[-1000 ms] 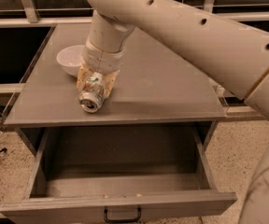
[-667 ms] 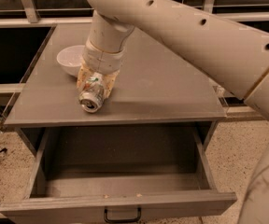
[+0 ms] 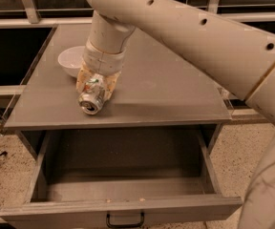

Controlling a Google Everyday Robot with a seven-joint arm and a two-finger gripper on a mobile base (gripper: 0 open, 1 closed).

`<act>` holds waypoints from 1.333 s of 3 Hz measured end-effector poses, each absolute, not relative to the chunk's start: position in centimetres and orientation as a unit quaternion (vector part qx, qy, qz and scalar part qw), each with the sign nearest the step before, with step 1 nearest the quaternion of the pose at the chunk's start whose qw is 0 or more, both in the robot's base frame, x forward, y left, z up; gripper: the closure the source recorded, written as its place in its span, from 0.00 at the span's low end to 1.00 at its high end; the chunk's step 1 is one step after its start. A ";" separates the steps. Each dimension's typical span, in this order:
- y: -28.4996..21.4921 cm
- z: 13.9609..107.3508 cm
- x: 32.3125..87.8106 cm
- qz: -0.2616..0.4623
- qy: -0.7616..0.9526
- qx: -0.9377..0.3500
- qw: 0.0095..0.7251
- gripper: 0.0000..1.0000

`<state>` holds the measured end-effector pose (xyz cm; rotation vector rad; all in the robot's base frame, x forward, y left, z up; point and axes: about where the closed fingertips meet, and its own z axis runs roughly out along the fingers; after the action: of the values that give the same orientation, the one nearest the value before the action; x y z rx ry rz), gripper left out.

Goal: Place 7up can into top drawer

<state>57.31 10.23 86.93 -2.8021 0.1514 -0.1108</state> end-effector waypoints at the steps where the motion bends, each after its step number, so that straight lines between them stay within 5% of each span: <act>1: 11.1 86.9 57.4 -0.038 0.042 -0.986 0.159 0.00; 4: 12.8 86.6 57.5 -0.039 0.025 -0.987 0.154 0.00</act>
Offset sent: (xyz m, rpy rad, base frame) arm 0.0011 0.0160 0.0023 -0.0328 -0.0064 0.0417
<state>57.48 12.76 86.58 -2.8299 0.0707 -0.1124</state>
